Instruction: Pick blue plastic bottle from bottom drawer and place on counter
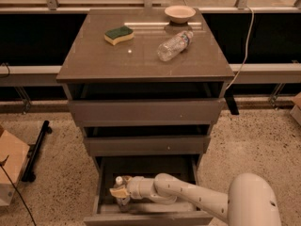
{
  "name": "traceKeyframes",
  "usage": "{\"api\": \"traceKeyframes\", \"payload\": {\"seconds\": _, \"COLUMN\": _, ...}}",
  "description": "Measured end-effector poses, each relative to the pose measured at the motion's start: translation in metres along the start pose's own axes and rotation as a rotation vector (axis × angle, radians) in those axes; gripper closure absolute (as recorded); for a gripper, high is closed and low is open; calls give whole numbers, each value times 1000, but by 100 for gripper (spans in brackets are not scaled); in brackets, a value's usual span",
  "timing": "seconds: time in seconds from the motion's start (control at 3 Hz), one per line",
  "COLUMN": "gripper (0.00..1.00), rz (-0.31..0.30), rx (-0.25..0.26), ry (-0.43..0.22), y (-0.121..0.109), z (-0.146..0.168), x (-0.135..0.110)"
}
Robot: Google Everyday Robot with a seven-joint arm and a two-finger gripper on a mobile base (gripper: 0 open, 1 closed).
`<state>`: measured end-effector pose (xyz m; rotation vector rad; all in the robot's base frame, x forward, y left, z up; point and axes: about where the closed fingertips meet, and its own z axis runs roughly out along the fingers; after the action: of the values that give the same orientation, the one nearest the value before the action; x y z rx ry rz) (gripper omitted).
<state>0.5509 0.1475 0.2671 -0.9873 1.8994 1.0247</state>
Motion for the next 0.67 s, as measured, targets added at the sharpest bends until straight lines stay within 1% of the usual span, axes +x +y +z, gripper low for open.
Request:
{"api": "traceKeyframes", "payload": {"seconds": 0.33, "gripper": 100, "rz": -37, "rx": 22, "ry": 5, "y": 16, "z": -43, "x": -34}}
{"api": "traceKeyframes", "payload": {"seconds": 0.67, "gripper": 100, "rz": -147, "rx": -22, "ry": -19, "y": 49, "z": -94, "x": -94}}
